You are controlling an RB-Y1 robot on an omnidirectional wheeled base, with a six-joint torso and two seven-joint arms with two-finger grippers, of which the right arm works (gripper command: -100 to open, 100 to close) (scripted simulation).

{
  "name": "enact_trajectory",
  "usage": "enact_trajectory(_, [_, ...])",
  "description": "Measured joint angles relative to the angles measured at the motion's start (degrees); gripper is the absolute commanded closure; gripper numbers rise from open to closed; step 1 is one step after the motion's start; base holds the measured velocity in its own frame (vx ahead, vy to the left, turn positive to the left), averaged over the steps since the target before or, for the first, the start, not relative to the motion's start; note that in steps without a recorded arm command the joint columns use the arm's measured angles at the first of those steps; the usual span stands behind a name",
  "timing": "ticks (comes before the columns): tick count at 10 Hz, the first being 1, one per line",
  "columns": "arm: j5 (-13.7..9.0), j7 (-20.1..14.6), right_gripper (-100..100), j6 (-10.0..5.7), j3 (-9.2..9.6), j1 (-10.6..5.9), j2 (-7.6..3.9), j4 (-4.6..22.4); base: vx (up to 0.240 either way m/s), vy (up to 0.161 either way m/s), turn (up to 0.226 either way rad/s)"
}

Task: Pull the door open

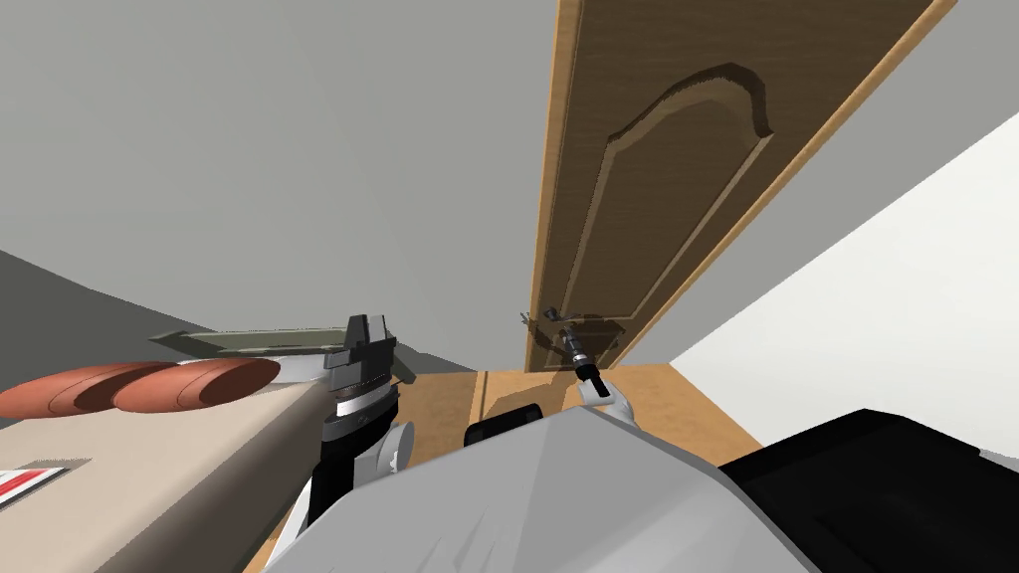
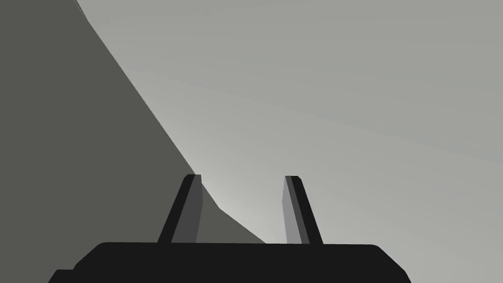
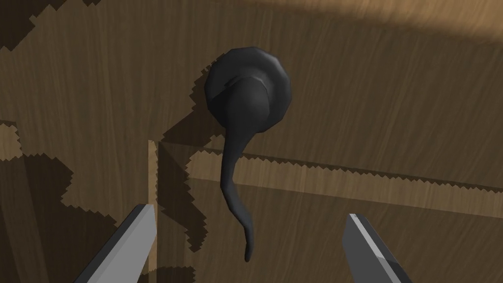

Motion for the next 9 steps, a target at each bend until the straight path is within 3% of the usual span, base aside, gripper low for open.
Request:
enact_trajectory(3, [-1.22,-1.77,-100,-2.41,-1.85,-0.43,-2.57,4.13,0.205,-0.003,0.143])
enact_trajectory(5, [-1.84,-2.30,-100,-2.55,-2.91,-0.35,-3.50,4.82,0.138,-0.020,0.069])
enact_trajectory(6, [-1.87,-2.39,100,-2.62,-2.97,-0.45,-3.59,4.97,-0.009,0.001,-0.019])
enact_trajectory(9, [-1.89,-2.40,100,-2.52,-2.95,-0.42,-3.51,4.82,-0.025,0.003,0.001])
